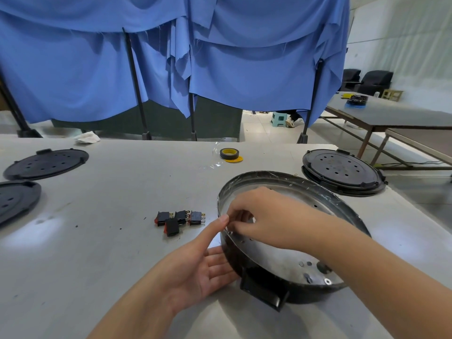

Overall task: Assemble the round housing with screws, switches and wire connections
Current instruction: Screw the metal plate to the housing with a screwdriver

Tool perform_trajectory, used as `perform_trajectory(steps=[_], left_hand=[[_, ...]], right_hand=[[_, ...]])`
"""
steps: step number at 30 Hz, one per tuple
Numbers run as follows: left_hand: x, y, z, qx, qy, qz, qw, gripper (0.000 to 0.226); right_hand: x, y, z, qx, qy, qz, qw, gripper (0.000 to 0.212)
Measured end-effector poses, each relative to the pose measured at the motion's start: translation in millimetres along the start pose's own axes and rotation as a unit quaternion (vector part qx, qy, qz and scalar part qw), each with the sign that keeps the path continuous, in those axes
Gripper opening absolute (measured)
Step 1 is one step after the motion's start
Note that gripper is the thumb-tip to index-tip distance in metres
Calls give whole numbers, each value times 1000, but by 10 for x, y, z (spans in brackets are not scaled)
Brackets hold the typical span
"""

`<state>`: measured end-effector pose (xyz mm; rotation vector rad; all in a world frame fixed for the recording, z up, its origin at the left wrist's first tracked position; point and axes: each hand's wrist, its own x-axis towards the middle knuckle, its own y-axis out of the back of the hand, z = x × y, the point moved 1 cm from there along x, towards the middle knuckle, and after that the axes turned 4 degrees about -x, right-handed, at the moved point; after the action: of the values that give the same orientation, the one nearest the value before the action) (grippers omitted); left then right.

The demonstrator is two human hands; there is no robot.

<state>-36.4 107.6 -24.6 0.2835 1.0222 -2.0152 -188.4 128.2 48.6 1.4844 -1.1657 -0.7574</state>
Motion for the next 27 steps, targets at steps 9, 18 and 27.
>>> perform_trajectory(steps=[9, 18, 27], left_hand=[[3, -3, -2, 2, -2, 5, 1000, 78], [13, 5, 0, 4, -3, 9, 1000, 79], [22, 5, -7, 1, 0, 6, 1000, 80]], right_hand=[[-3, -41, -19, -49, 11, -3, 999, 11], [-34, -96, 22, -22, 15, 36, 999, 5], [-21, -77, -9, -43, 32, 20, 998, 21]])
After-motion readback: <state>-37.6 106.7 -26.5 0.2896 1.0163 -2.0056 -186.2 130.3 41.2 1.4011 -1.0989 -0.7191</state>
